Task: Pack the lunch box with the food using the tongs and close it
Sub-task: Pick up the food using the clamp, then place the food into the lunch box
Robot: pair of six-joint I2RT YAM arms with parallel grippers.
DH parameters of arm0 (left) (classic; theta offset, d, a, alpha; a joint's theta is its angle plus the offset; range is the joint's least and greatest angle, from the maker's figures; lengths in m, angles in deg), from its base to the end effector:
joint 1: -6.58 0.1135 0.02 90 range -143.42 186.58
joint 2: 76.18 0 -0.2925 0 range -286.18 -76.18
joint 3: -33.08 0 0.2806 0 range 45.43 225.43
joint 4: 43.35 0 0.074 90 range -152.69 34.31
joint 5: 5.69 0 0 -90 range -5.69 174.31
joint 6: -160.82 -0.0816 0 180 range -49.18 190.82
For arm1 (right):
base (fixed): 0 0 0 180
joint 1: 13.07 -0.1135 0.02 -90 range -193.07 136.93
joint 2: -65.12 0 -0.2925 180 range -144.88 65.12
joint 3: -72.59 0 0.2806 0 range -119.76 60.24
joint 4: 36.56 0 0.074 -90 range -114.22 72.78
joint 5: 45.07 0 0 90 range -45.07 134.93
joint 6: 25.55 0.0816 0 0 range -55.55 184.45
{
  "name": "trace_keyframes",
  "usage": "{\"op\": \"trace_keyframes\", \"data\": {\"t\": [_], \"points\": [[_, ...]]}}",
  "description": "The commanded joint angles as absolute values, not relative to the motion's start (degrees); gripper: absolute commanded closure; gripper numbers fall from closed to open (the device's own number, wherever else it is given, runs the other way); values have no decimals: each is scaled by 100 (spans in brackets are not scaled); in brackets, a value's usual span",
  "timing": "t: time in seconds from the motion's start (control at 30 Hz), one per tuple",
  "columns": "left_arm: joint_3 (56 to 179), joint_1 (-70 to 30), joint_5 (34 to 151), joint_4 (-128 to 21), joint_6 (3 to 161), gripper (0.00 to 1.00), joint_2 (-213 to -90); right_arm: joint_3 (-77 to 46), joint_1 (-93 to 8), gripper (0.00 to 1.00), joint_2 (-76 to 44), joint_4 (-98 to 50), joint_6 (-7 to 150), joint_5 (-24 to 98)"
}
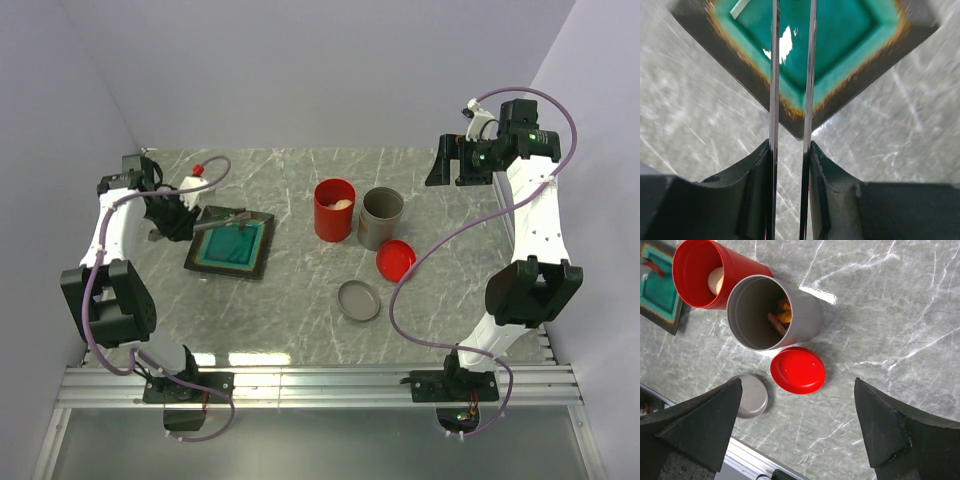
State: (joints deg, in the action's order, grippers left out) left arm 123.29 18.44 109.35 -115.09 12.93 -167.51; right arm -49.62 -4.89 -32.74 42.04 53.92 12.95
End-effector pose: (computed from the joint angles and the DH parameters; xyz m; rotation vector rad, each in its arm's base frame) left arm 0.3505 0.0383 0.2591 1.1132 2.3947 -0.2534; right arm 0.4014 -0.0140 0.4027 -0.2697 2.3835 0.5501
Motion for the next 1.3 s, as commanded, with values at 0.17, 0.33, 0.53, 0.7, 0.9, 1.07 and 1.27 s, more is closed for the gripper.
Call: {"op": "trace_keyframes", "data": {"t": [0.17, 0.33, 0.53, 0.7, 0.9, 1.07, 1.27], "points": [[13752, 811, 12175, -11784, 2589, 94, -16222, -5129, -455, 0, -3340, 4161, 5416, 1215], [14333, -201, 12404, -10951, 3863, 95, -16318, -5155, -455, 0, -3367, 4179, 5443, 1215], [14712, -1318, 12571, -9957, 4954, 95, -16862, -5199, -446, 0, -3384, 4205, 5434, 1224], [15028, -1986, 12510, -9700, 5236, 95, -17399, -5208, -455, 0, -3367, 4231, 5408, 1276], [14949, -2207, 12246, -9789, 5043, 95, -17743, -5208, -455, 0, -3305, 4249, 5372, 1303], [14782, -2268, 12035, -9911, 4981, 87, -17830, -5120, -455, 0, -3287, 4214, 5364, 1294], [14922, -2286, 12043, -9955, 5182, 57, -17875, -5155, -455, 0, -3287, 4249, 5320, 1294]]}}
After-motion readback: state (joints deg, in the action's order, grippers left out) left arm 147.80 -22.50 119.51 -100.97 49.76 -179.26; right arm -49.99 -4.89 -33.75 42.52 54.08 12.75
